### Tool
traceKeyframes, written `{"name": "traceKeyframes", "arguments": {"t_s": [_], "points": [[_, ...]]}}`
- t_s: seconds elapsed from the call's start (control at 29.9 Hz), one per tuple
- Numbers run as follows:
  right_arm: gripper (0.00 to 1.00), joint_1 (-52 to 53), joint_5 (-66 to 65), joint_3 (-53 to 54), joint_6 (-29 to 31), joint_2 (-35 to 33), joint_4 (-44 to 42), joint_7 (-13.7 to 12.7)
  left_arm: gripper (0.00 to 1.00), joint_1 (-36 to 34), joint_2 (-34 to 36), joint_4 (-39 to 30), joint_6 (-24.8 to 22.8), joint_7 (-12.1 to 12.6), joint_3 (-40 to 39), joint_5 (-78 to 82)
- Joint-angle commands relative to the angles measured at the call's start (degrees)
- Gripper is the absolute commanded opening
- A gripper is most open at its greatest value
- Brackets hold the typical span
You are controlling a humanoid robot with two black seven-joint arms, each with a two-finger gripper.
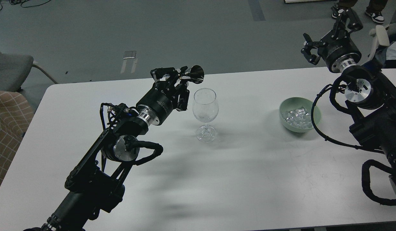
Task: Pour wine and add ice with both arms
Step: 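Tilt the jigger over the wine glass rim with the left gripper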
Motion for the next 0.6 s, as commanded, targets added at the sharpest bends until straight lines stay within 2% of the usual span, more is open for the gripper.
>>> {"name": "traceKeyframes", "arguments": {"t_s": [0.0, 0.57], "points": [[1.0, -0.1, 0.0, 0.0, 0.0, 0.0, 0.3, 0.0, 0.0, 0.0, 0.0, 0.0, -0.8, 0.0, 0.0, 2.0], [1.0, -0.1, 0.0, 0.0, 0.0, 0.0, 0.3, -0.1, 0.0, -0.2, 0.1, 0.1, -1.3, -0.7, 0.1, 6.2]]}}
